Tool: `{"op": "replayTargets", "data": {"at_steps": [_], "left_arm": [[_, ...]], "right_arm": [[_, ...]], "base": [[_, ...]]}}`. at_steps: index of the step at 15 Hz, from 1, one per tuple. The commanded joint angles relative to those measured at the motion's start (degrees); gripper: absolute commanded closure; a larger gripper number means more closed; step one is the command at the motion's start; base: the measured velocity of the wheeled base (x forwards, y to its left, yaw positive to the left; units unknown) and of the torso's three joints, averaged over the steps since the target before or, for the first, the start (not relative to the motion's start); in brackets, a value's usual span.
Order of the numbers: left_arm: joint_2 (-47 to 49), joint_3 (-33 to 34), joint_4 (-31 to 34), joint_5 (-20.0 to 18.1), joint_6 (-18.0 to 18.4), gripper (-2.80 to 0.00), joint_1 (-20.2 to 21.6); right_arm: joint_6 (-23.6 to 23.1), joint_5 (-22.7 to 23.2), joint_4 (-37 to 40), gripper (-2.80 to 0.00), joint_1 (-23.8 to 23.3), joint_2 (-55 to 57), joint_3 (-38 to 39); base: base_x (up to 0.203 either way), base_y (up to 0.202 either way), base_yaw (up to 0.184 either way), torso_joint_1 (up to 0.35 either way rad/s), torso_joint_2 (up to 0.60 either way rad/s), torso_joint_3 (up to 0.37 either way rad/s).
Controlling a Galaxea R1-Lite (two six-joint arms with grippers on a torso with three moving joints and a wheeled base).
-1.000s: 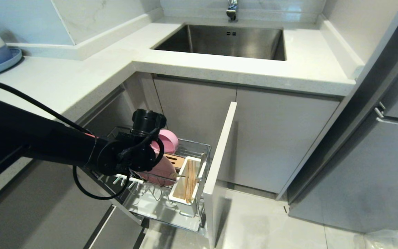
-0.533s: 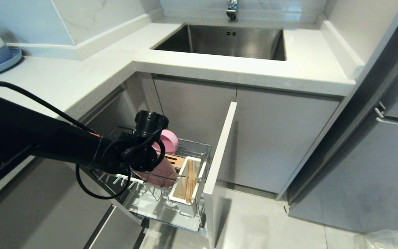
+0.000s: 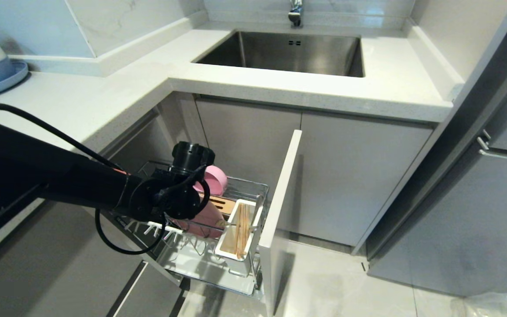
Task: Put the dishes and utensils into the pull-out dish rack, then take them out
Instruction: Take the plate out of the cupboard
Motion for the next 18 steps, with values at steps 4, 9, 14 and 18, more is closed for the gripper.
{"op": "replayTargets", "data": {"at_steps": [4, 9, 14, 18], "left_arm": [[-0.2, 0.1, 0.1, 0.3, -0.5, 0.00, 0.0], [-0.1, 0.0, 2.1, 0.3, -0.7, 0.00, 0.0], [0.1, 0.0, 2.1, 0.3, -0.7, 0.00, 0.1], [0.0, -0.1, 2.1, 0.3, -0.7, 0.00, 0.1]], "right_arm": [[0.0, 0.0, 0.0, 0.00, 0.0, 0.0, 0.1], [0.0, 0.0, 0.0, 0.00, 0.0, 0.0, 0.1], [0.0, 0.0, 0.0, 0.00, 0.0, 0.0, 0.1], [0.0, 0.0, 0.0, 0.00, 0.0, 0.0, 0.1]], "base": [[0.000, 0.000, 0.000, 0.000, 0.00, 0.000], [0.000, 0.000, 0.000, 0.000, 0.00, 0.000], [0.000, 0.000, 0.000, 0.000, 0.00, 0.000], [0.000, 0.000, 0.000, 0.000, 0.00, 0.000]]}}
